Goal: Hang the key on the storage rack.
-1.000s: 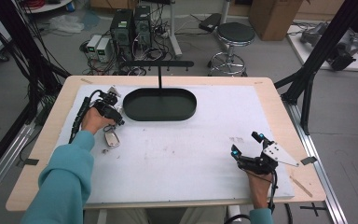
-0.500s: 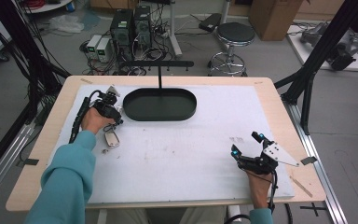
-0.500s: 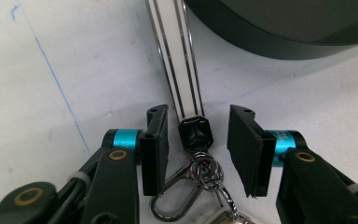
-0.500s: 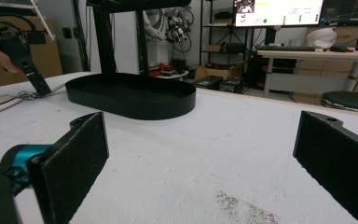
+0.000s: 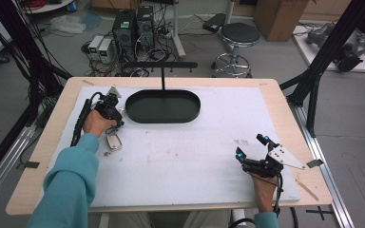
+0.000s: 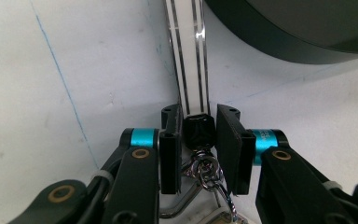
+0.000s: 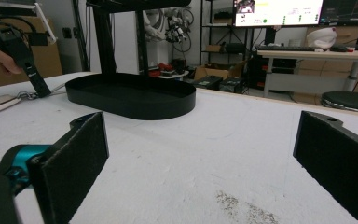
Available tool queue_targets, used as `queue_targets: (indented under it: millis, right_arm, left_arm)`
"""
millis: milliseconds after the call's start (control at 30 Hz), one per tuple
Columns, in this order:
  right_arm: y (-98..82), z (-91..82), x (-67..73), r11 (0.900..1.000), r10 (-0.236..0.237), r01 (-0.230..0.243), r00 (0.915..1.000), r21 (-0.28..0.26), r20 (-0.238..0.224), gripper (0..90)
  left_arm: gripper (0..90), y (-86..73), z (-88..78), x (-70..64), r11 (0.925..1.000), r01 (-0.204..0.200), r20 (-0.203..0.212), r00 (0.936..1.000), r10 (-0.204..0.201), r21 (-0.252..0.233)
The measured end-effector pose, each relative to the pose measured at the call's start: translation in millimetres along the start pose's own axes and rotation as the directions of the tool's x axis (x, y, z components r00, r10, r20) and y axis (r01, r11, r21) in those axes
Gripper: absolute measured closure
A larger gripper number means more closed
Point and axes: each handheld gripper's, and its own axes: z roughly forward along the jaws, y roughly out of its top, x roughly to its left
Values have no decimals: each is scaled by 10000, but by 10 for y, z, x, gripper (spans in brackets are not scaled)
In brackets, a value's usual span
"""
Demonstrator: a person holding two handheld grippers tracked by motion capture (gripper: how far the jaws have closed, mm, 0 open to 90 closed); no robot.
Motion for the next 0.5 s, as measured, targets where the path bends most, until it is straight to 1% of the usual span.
queue_targets:
  millis: [133, 200, 267, 400, 500]
  right_arm:
    - [0, 0, 1, 10000, 24, -24, 10000, -4, -3, 26]
    - [0, 0, 0, 10000, 8, -8, 10000, -2, -4, 26]
    - [0, 0, 0, 10000, 15, -15, 10000, 0, -6, 26]
    - [0, 0, 0, 10000, 0, 0, 10000, -2, -6, 26]
    - [0, 0, 0, 10000, 5, -5, 10000, -7, 5, 26]
  left_arm:
    - [723, -2, 1, 6, 10000, 61, -26, 10000, -61, -3]
    - [723, -6, -2, -3, 9999, -115, -120, 9999, 116, 21]
    - [726, -15, -5, -5, 9997, -234, -376, 9990, 234, 29]
    - [737, -26, -11, 21, 9999, -153, -459, 9988, 153, 3]
    - [738, -45, -30, 51, 9996, -255, -511, 9984, 250, -90]
